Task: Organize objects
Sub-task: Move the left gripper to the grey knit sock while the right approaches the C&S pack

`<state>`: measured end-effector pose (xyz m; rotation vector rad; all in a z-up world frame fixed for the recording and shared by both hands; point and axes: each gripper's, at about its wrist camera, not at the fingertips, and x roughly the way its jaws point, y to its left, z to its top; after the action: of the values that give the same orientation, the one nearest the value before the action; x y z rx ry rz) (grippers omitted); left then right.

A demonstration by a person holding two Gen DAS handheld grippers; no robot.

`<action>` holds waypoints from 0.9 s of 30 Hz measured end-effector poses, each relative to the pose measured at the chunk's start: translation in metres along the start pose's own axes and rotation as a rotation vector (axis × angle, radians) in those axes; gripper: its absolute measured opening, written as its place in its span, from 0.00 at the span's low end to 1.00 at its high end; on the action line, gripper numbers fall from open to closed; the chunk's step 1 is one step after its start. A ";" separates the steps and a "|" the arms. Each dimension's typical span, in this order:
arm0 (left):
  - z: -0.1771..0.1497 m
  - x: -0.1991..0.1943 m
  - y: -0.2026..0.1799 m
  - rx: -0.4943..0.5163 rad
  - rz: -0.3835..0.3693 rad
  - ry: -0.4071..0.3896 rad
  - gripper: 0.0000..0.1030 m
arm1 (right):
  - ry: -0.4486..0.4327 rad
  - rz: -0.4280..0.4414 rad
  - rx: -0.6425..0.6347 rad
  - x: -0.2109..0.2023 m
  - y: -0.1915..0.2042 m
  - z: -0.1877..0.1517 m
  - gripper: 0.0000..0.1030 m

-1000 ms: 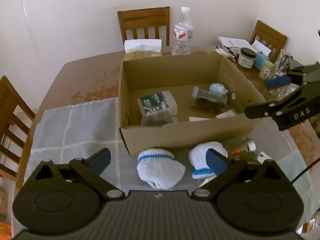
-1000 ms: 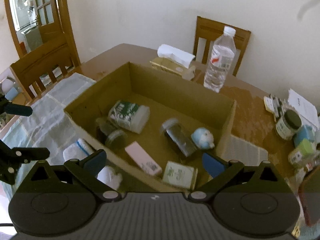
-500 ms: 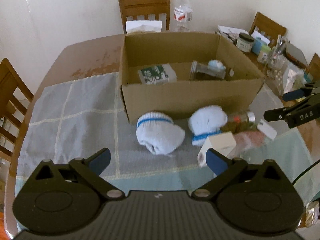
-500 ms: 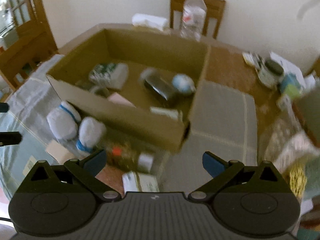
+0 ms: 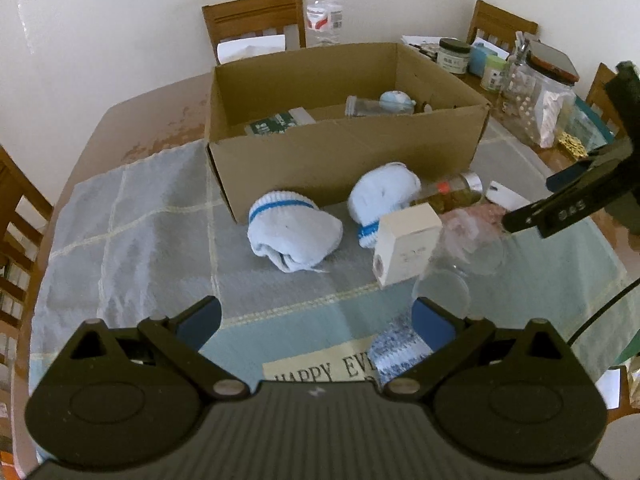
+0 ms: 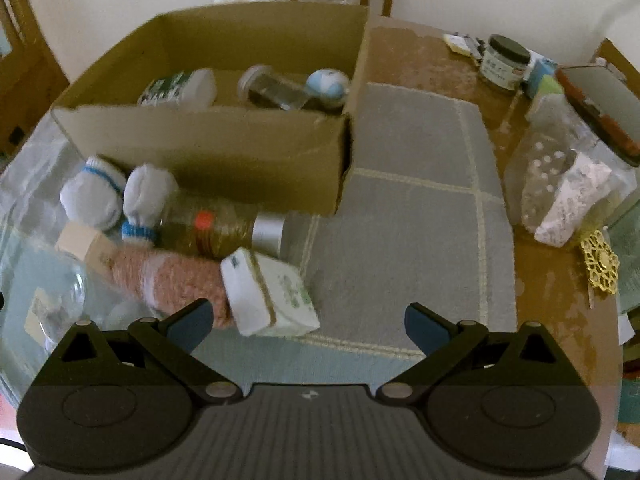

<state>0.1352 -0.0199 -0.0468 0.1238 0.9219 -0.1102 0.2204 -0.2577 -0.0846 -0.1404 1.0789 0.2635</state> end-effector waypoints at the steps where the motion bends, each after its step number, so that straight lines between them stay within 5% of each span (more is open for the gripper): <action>1: -0.002 0.001 -0.001 -0.013 0.006 0.003 0.98 | 0.004 -0.008 -0.018 0.004 0.002 -0.001 1.00; 11: -0.018 0.012 -0.026 -0.182 0.042 0.056 0.98 | -0.037 0.027 -0.093 0.007 -0.021 0.003 1.00; 27: -0.042 0.044 -0.054 -0.249 0.126 0.167 0.98 | -0.016 0.111 -0.104 0.021 -0.063 0.006 1.00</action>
<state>0.1204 -0.0690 -0.1106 -0.0411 1.0838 0.1332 0.2526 -0.3141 -0.1017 -0.1717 1.0590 0.4204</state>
